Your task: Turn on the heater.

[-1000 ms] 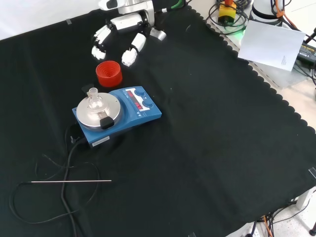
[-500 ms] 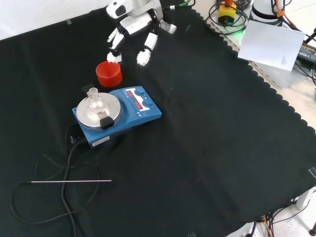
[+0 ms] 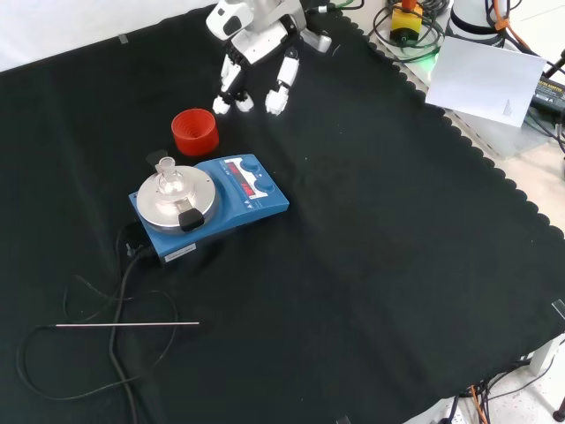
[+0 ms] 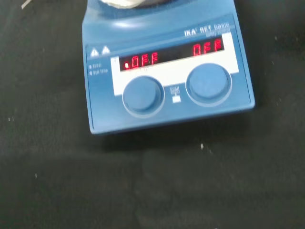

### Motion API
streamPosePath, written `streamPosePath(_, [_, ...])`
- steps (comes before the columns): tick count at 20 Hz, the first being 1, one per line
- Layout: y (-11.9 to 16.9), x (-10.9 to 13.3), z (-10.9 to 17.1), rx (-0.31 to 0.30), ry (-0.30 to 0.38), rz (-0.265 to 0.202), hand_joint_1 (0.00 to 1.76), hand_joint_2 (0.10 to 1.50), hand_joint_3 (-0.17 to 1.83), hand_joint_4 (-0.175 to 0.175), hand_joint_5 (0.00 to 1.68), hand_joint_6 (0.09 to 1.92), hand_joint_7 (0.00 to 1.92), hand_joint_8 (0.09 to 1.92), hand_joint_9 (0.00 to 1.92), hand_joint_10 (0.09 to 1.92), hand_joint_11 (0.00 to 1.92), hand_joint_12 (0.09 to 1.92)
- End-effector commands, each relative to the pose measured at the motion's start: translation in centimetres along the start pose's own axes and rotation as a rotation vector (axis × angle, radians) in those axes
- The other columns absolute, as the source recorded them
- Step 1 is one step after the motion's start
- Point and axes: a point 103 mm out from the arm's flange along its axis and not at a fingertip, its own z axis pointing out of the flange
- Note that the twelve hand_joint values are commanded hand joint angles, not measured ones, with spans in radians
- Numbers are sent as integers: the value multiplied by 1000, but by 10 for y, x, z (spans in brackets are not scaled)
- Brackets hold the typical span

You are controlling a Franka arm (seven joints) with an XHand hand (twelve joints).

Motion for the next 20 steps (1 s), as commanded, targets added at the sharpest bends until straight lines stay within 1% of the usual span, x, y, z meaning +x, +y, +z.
streamPosePath(1, [-13,2,6,80,-79,18,935,1030,-175,-10,383,87,1078,800,1285,463,1169,1005])
streamPosePath(3, [-13,2,5,96,-95,25,983,1044,-173,-35,376,87,1172,879,1554,396,1537,734])
streamPosePath(4, [-13,3,3,107,-102,29,1008,1053,-174,-44,375,87,1217,905,1661,348,1678,622])
streamPosePath(5, [-13,5,3,135,-105,32,1036,1061,-175,-50,376,87,1257,926,1755,298,1786,536])
streamPosePath(7, [-12,6,3,174,-122,35,1094,1080,-175,-58,378,87,1330,965,1875,254,1887,481])
streamPosePath(9, [-11,7,6,208,-139,41,1151,1098,-175,-61,379,87,1378,1027,1910,288,1914,518])
streamPosePath(11, [-11,9,10,239,-148,49,1245,1125,-175,-57,414,87,1397,1163,1913,385,1920,567])
streamPosePath(14, [-11,11,13,263,-170,56,1337,1150,-175,-50,471,87,1415,1388,1831,758,1920,823])
streamPosePath(16, [-12,12,14,244,-162,59,1348,1156,-175,-48,508,87,1444,1492,1819,961,1920,1023])
streamPosePath(18, [-12,15,13,250,-179,61,1349,1169,-175,-53,608,102,1487,1558,1858,1064,1920,1175])
streamPosePath(20, [-12,19,13,257,-180,56,1351,1180,-175,-56,622,214,1506,1578,1874,1106,1920,1244])
